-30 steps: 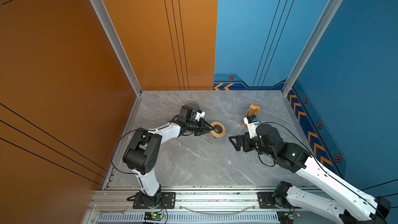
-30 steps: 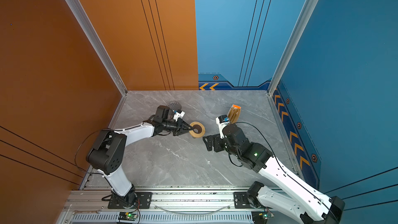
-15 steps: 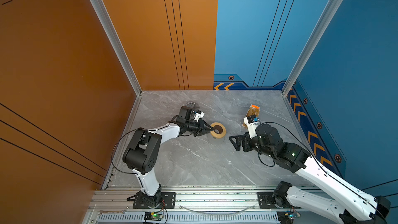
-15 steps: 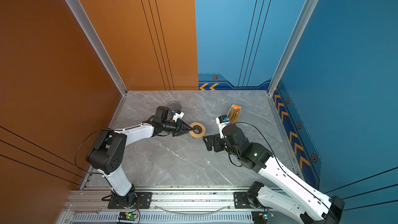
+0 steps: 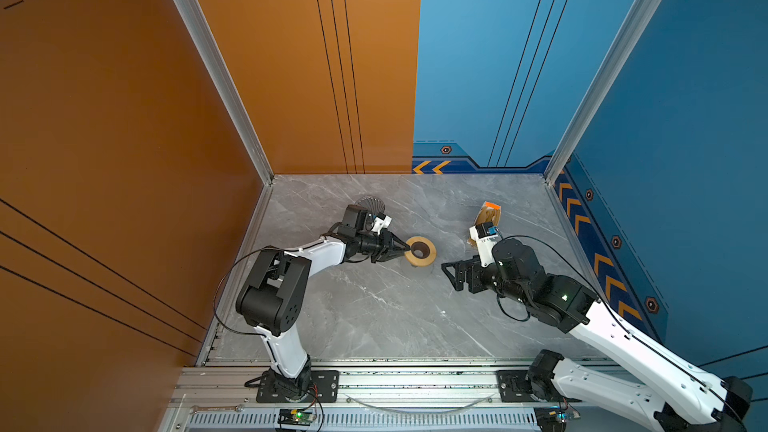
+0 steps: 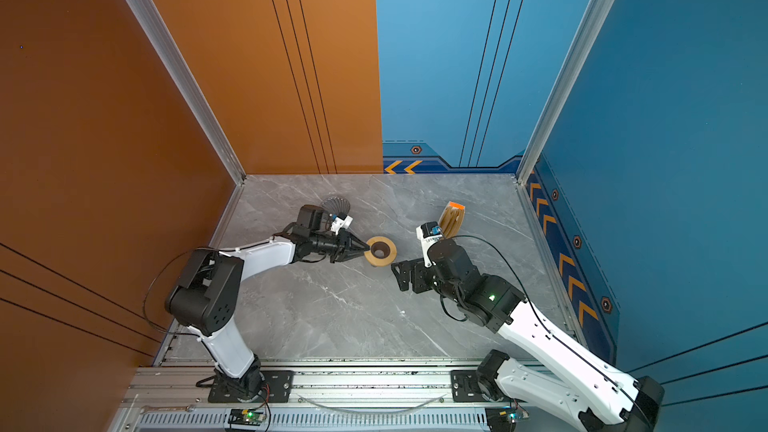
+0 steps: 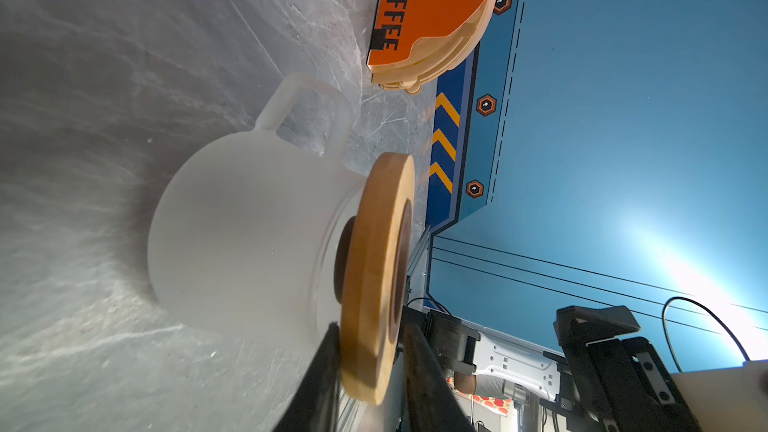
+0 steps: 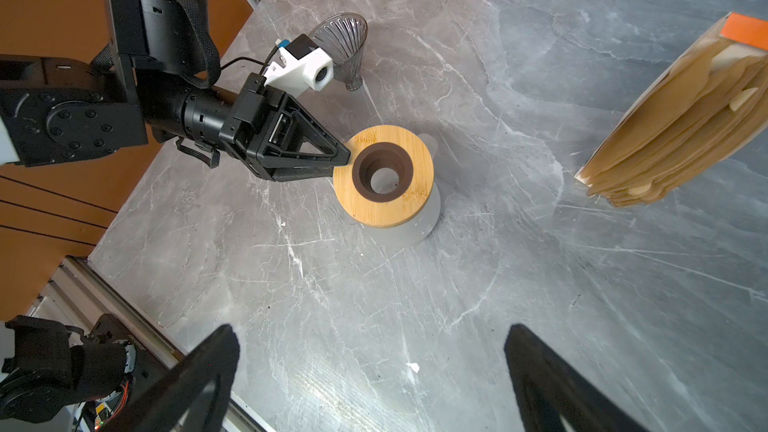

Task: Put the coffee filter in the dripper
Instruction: 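Set the bamboo ring flat onto the pitcher rim with the left gripper, then open the left gripper and draw back while the right gripper approaches the ring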

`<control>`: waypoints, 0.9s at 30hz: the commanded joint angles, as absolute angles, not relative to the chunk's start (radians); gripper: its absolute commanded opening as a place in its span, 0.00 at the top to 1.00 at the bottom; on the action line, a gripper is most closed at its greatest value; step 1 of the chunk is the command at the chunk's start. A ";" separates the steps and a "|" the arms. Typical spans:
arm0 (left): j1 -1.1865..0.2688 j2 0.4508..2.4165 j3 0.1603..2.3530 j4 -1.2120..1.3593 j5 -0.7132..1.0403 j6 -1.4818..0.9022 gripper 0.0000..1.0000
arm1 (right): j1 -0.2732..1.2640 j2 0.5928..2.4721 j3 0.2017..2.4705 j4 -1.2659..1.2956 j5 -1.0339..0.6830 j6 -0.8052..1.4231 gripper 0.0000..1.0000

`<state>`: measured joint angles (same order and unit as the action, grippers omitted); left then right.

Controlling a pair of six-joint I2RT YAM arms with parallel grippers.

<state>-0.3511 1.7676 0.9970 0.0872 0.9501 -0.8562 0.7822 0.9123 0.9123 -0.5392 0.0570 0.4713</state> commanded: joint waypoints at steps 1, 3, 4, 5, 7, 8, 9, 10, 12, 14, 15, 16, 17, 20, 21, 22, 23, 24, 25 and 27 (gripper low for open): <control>-0.339 1.772 0.986 0.035 0.943 -0.808 0.71 | 0.789 0.917 0.902 -0.540 0.080 0.480 0.02; -0.336 1.770 0.990 0.021 0.937 -0.800 0.71 | 0.790 0.917 0.901 -0.540 0.080 0.480 0.01; -0.335 1.769 0.991 0.016 0.935 -0.798 0.70 | 0.790 0.919 0.902 -0.540 0.079 0.480 0.01; -0.333 1.769 0.991 0.012 0.933 -0.796 0.70 | 0.790 0.919 0.901 -0.539 0.080 0.480 0.01; -0.330 1.767 0.992 0.008 0.930 -0.794 0.70 | 0.792 0.919 0.902 -0.540 0.081 0.480 0.01; -0.331 1.767 0.993 0.003 0.929 -0.793 0.70 | 0.792 0.919 0.901 -0.540 0.081 0.480 0.01; -0.331 1.767 0.994 0.003 0.927 -0.792 0.69 | 0.793 0.919 0.902 -0.542 0.082 0.480 0.01; -0.331 1.768 0.994 0.000 0.925 -0.791 0.69 | 0.793 0.918 0.901 -0.542 0.083 0.480 0.02; -0.329 1.766 0.995 -0.002 0.922 -0.790 0.69 | 0.795 0.917 0.900 -0.542 0.084 0.480 0.01; -0.330 1.764 0.996 -0.009 0.920 -0.786 0.69 | 0.793 0.914 0.897 -0.541 0.084 0.481 0.02; -0.330 1.763 0.996 -0.012 0.920 -0.785 0.68 | 0.795 0.915 0.898 -0.542 0.086 0.481 0.01; -0.328 1.763 0.996 -0.012 0.918 -0.784 0.69 | 0.794 0.914 0.896 -0.542 0.087 0.482 0.01; -0.330 1.763 0.997 -0.013 0.917 -0.784 0.68 | 0.795 0.913 0.894 -0.541 0.087 0.482 0.01; -0.327 1.763 0.998 -0.016 0.916 -0.782 0.68 | 0.796 0.912 0.894 -0.540 0.089 0.483 0.01; -0.329 1.763 0.997 -0.017 0.916 -0.782 0.68 | 0.796 0.912 0.894 -0.540 0.089 0.485 0.02; -0.327 1.763 0.998 -0.018 0.916 -0.783 0.68 | 0.797 0.912 0.893 -0.540 0.089 0.485 0.01; -0.327 1.761 0.999 -0.020 0.916 -0.782 0.68 | 0.797 0.911 0.893 -0.540 0.090 0.485 0.01; -0.328 1.761 1.000 -0.021 0.916 -0.781 0.67 | 0.797 0.911 0.893 -0.539 0.091 0.485 0.01; -0.327 1.758 1.001 -0.023 0.918 -0.781 0.66 | 0.797 0.911 0.893 -0.540 0.091 0.485 0.01; -0.331 1.756 1.003 -0.023 0.922 -0.775 0.64 | 0.797 0.911 0.891 -0.540 0.090 0.485 0.01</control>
<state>-0.3386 1.7676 0.9970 0.0025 0.9237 -0.8028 0.7898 0.9138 0.9054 -0.5392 0.0578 0.4717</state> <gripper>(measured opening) 0.352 0.986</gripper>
